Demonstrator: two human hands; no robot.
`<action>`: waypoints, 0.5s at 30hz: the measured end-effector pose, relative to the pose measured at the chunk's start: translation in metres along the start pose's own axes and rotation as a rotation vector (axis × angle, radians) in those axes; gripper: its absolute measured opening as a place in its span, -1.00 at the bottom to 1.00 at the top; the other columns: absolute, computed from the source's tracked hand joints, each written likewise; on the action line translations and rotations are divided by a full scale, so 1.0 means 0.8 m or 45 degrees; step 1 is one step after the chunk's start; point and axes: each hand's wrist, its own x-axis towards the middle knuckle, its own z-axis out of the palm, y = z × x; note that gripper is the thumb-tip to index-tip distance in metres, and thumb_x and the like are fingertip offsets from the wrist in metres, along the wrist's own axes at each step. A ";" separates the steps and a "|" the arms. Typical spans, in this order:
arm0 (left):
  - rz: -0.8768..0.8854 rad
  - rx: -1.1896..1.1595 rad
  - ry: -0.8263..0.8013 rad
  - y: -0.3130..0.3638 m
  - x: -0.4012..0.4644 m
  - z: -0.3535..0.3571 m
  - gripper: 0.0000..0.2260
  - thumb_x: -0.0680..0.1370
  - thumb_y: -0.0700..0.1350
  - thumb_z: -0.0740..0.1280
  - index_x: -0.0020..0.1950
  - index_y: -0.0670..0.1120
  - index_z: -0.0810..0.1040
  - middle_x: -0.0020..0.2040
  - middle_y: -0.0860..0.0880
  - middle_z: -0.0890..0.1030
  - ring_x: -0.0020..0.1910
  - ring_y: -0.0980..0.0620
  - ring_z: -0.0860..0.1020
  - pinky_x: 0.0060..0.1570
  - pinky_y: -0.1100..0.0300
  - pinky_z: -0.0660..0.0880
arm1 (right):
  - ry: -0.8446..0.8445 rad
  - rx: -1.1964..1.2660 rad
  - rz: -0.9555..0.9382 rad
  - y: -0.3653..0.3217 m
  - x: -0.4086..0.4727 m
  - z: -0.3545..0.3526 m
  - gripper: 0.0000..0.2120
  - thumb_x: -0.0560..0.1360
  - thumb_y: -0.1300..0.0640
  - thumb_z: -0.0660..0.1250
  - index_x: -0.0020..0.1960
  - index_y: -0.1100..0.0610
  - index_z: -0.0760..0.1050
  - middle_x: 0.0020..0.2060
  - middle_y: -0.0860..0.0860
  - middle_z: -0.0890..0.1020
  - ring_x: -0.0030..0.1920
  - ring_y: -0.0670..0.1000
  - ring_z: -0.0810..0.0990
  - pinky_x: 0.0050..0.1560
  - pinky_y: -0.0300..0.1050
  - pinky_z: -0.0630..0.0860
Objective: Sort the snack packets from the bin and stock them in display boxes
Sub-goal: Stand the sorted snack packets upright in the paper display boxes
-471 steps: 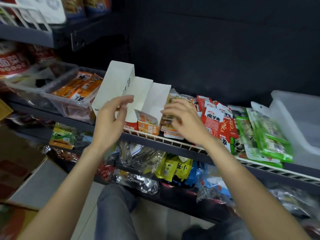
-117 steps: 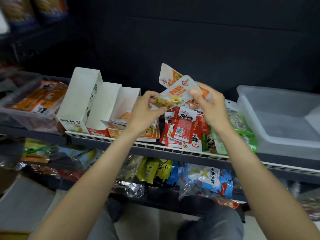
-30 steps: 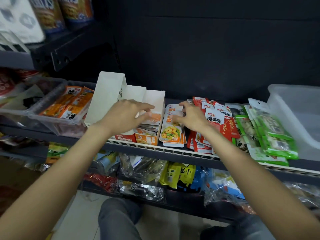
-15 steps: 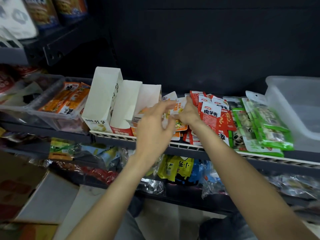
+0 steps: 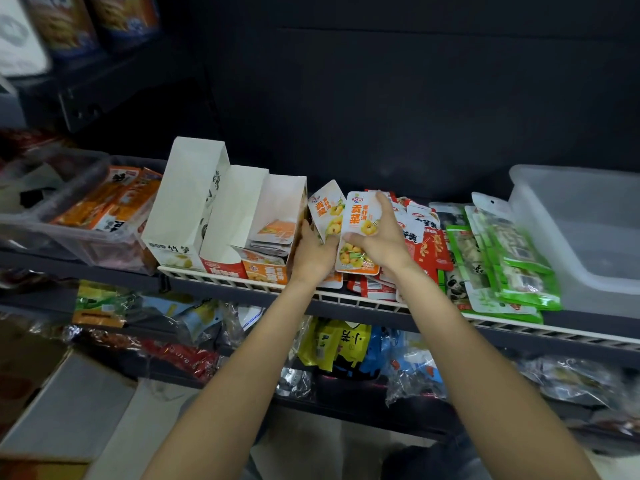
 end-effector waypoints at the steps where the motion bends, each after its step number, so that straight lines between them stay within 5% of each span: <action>1: -0.044 -0.121 -0.004 0.003 -0.001 -0.002 -0.50 0.62 -0.07 0.21 0.51 -0.10 0.12 0.36 -0.01 0.43 0.32 -0.03 0.41 0.18 0.18 0.32 | 0.013 0.045 -0.008 0.000 -0.001 -0.003 -0.12 0.42 0.28 0.46 0.54 0.01 0.00 0.38 0.00 0.35 0.22 -0.11 0.38 0.13 -0.21 0.38; 5: -0.156 -0.583 0.007 0.002 0.003 -0.002 -0.77 0.60 -0.15 0.25 0.25 -0.06 0.38 0.18 0.03 0.54 0.07 0.06 0.55 0.04 0.17 0.51 | 0.008 0.106 -0.028 0.002 -0.005 -0.011 -0.10 0.41 0.31 0.45 0.55 -0.02 -0.01 0.29 -0.14 0.29 0.19 -0.18 0.30 0.12 -0.24 0.39; 11: 0.287 0.156 0.273 -0.001 0.007 0.005 -0.60 0.58 -0.20 0.28 0.41 -0.07 0.31 0.32 -0.03 0.49 0.27 -0.04 0.48 0.11 0.11 0.46 | -0.017 -0.057 -0.021 0.008 -0.004 -0.007 -0.11 0.41 0.18 0.49 0.53 0.00 0.00 0.37 0.02 0.40 0.30 0.01 0.42 0.10 -0.19 0.39; 15: 0.227 0.445 0.189 -0.009 0.017 0.000 -0.55 0.58 -0.17 0.27 0.45 -0.11 0.24 0.33 -0.08 0.47 0.27 -0.07 0.48 0.08 0.08 0.48 | -0.069 -0.233 -0.038 0.008 -0.005 -0.005 -0.18 0.41 0.14 0.48 0.51 0.00 0.09 0.31 0.02 0.46 0.22 0.00 0.46 0.03 -0.23 0.38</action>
